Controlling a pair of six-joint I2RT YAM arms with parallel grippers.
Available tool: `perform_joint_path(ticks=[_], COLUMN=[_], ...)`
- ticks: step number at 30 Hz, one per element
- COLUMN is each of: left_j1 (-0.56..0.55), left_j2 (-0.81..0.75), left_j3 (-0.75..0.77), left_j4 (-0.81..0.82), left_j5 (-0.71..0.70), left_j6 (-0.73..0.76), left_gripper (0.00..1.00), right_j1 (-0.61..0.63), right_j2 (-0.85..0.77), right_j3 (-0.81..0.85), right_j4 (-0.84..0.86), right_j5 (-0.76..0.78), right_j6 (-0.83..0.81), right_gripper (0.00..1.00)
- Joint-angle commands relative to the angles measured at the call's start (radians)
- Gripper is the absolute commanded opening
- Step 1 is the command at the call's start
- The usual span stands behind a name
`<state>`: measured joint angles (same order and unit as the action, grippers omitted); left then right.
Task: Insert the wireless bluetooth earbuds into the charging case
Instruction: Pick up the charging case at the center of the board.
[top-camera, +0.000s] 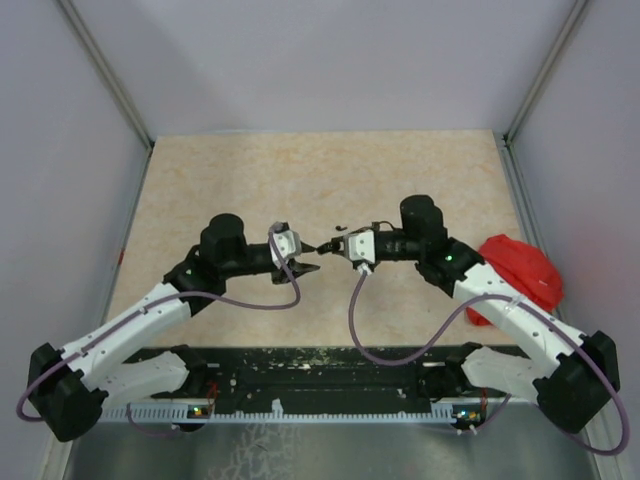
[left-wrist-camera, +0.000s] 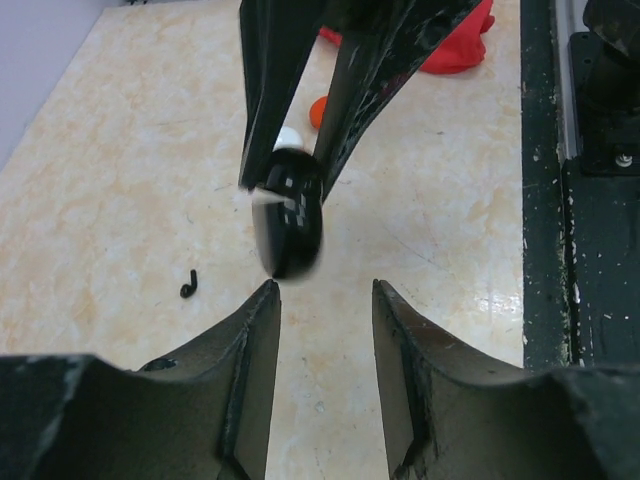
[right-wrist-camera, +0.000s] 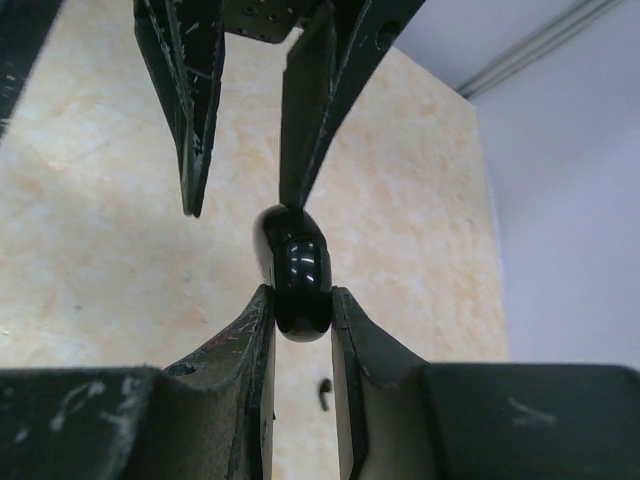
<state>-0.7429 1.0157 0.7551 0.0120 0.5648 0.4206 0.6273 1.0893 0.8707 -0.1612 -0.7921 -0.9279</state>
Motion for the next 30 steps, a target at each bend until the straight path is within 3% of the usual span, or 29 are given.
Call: perform_joint_path(ticks=[1, 2, 6, 8, 13, 18, 22, 30], left_j1=[0.102, 0.148, 0.297, 0.321, 0.355, 0.398, 0.421, 0.421], left_j2=[-0.024, -0.028, -0.029, -0.026, -0.025, 0.0, 0.05, 0.103], left_j3=[0.035, 0.035, 0.032, 0.029, 0.014, 0.029, 0.046, 0.053], left_j4=[-0.034, -0.018, 0.076, 0.127, 0.257, 0.256, 0.248, 0.276], left_j5=[0.134, 0.18, 0.371, 0.4, 0.418, 0.362, 0.394, 0.483], left_j6=[-0.153, -0.207, -0.402, -0.494, -0.737, -0.917, -1.08, -1.223], left_gripper=[0.48, 0.53, 0.55, 0.55, 0.68, 0.67, 0.65, 0.57], right_j1=[0.017, 0.02, 0.038, 0.049, 0.119, 0.205, 0.258, 0.305], right_j2=[-0.077, -0.086, -0.111, -0.114, -0.111, -0.114, -0.111, -0.068], right_j3=[-0.023, -0.04, -0.136, -0.155, -0.186, -0.247, -0.279, -0.329], right_j4=[0.125, 0.153, 0.317, 0.347, 0.41, 0.533, 0.596, 0.76], right_j5=[0.129, 0.158, 0.261, 0.269, 0.312, 0.359, 0.387, 0.446], right_j6=[-0.132, -0.152, -0.196, -0.209, -0.277, -0.337, -0.396, -0.481], right_gripper=[0.0, 0.0, 0.0, 0.0, 0.0, 0.0, 0.0, 0.0])
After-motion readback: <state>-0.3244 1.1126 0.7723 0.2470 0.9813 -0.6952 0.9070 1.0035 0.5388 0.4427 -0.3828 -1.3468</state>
